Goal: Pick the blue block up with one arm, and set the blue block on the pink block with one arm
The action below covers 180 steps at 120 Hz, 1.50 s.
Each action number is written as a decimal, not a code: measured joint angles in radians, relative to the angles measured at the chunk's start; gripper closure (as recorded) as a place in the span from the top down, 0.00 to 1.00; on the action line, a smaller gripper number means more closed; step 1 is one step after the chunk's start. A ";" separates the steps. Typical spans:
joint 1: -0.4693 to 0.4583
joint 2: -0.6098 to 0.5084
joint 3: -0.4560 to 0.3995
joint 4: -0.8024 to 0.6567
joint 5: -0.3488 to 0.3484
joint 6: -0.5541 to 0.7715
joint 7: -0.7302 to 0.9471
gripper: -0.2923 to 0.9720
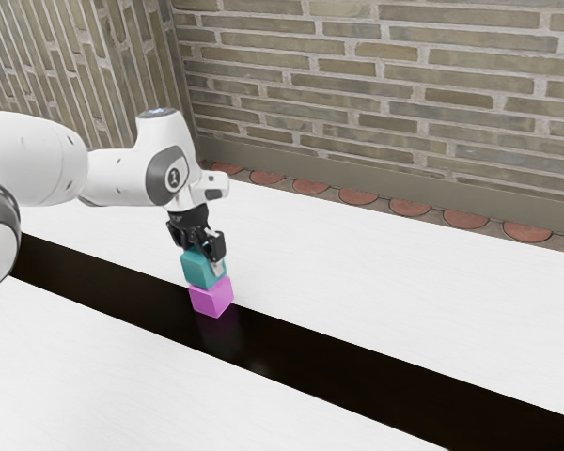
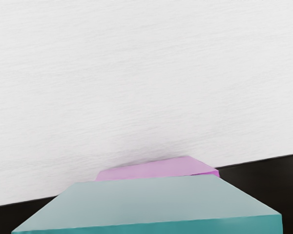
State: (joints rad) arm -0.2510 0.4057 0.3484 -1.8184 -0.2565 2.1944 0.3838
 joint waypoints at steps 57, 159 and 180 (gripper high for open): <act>-0.010 -0.043 0.005 -0.048 -0.008 0.005 0.008 0.50; -0.010 -0.025 0.009 -0.049 -0.064 0.031 0.010 0.51; -0.010 -0.021 0.009 -0.050 -0.071 0.034 0.008 0.53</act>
State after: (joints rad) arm -0.2610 0.3845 0.3574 -1.8688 -0.3276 2.2288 0.3922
